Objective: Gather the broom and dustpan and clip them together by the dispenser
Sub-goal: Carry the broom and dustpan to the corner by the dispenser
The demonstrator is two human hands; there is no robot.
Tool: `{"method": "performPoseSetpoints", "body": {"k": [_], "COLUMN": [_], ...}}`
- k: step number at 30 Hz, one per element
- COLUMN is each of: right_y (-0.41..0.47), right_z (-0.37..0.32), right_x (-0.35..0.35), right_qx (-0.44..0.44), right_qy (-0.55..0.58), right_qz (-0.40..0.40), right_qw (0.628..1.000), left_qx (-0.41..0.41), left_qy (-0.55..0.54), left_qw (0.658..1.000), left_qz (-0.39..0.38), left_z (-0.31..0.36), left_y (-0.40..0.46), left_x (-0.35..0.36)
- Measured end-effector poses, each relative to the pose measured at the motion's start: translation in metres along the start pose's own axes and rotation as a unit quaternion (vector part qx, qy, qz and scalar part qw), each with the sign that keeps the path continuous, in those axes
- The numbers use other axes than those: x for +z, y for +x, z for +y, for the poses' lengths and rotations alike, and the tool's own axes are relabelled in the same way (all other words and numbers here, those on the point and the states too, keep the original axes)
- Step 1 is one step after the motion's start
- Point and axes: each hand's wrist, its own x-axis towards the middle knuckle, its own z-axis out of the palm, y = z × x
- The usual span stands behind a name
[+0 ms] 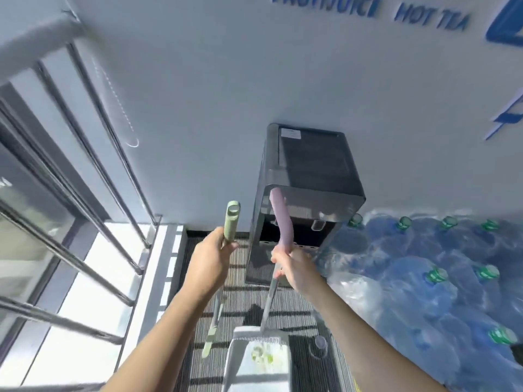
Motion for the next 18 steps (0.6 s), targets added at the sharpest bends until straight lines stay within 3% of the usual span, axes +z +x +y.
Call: {"method": "performPoseSetpoints", "body": {"k": [4, 10, 18], "right_y": [0.025, 0.076, 0.146], "right_z": [-0.02, -0.046, -0.06], "right_x": [0.032, 0.058, 0.075], "right_qx": [0.045, 0.016, -0.007], "right_qy": [-0.024, -0.024, 0.011], "right_qz": [-0.026, -0.083, -0.099], "right_qw": [0.998, 0.996, 0.995], "left_qx": [-0.003, -0.034, -0.047], "left_qy": [-0.01, -0.009, -0.006], "left_qw": [1.0, 0.999, 0.996], "left_qz": [0.012, 0.039, 0.074], "left_z": [-0.019, -0.029, -0.037], "left_y": [0.019, 0.056, 0.126], "left_x": [-0.024, -0.048, -0.049]}}
